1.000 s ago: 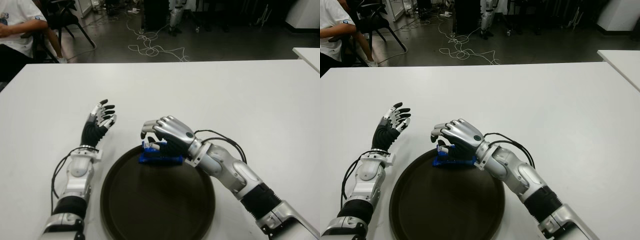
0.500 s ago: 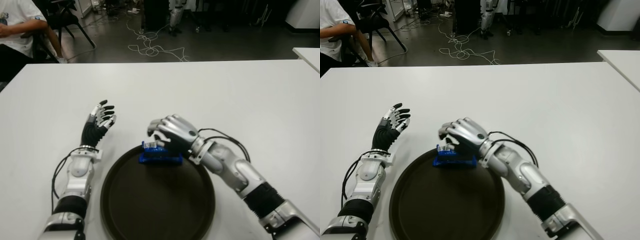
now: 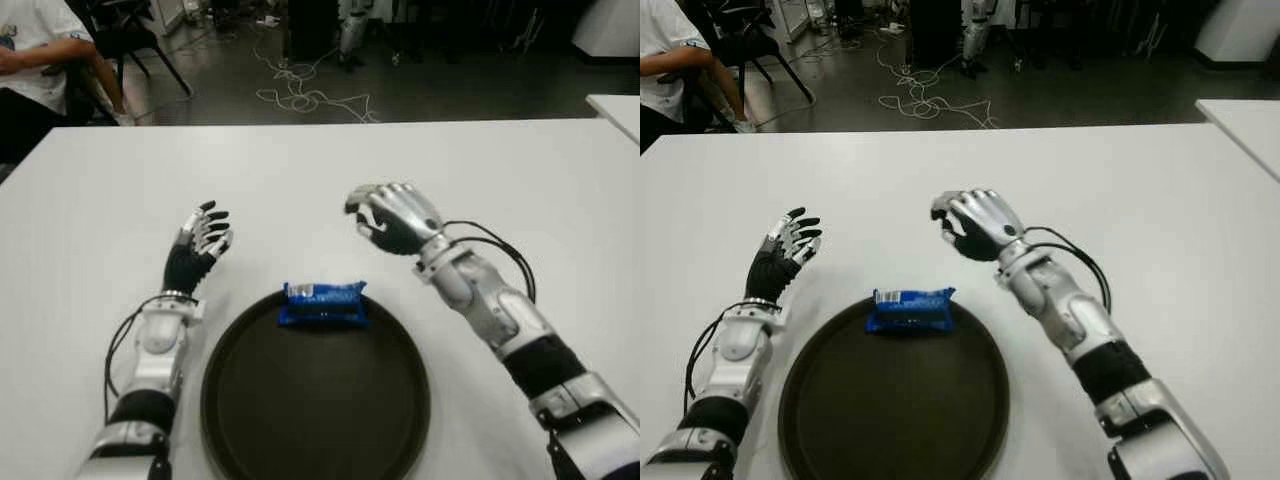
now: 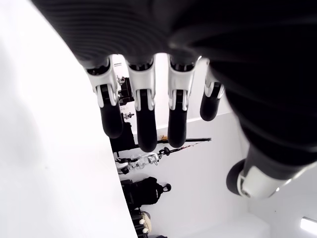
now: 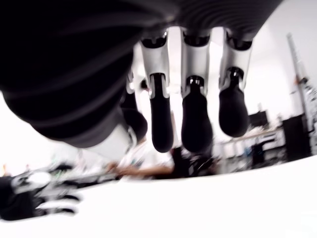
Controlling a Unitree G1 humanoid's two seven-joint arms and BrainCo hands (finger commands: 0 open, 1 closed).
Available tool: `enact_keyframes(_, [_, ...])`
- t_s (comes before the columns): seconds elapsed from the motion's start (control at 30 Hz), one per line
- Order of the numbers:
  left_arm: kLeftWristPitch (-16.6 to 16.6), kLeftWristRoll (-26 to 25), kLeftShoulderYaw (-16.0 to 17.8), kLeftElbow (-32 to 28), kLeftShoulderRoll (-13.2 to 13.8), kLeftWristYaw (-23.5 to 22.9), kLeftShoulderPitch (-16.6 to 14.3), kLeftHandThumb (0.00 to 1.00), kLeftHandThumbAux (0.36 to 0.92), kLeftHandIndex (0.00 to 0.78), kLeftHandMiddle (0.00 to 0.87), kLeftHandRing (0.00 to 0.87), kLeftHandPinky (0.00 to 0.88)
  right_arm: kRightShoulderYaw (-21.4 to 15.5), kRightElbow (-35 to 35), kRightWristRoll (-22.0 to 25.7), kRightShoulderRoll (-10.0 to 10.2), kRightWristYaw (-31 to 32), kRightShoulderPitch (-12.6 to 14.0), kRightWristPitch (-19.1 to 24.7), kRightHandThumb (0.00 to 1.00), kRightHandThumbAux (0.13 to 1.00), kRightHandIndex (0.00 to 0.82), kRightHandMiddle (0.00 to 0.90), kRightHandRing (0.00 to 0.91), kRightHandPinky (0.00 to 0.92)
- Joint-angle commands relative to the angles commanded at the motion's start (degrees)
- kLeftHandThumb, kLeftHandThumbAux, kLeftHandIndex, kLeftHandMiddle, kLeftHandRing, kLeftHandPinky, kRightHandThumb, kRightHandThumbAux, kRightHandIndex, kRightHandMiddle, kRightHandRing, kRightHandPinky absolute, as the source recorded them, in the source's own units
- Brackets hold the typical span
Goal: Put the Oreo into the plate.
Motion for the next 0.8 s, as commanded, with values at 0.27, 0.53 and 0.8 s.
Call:
enact_keyframes(0.27, [-0.06, -0.50, 0.13, -0.33, -0.15, -0.78, -0.06, 0.076, 0.610, 0.123, 0.238, 0.232, 0.203, -3.66, 15.06, 6.97, 2.69, -5.08, -3.62, -5.64, 0.665, 0.751, 0.397, 0.310, 0.313, 0.344])
enact_keyframes(0.53, [0.41, -0.68, 0.19, -0.69, -0.07, -1.04, -0.05, 0.073, 0.613, 0.126, 0.239, 0.231, 0.184, -8.96, 23.32, 16.95, 5.11, -2.33, -5.43, -7.55, 0.174, 0.814, 0.210, 0.217, 0.234, 0.271])
enact_keyframes(0.8, [0.71, -0.38, 0.02, -0.88, -0.05, -0.82, -0.09, 0.058, 0.608, 0.122, 0.235, 0.223, 0.163, -17.57, 24.62, 31.57, 10.26, 5.50, -5.65, -4.98, 0.007, 0.796, 0.123, 0.186, 0.196, 0.201])
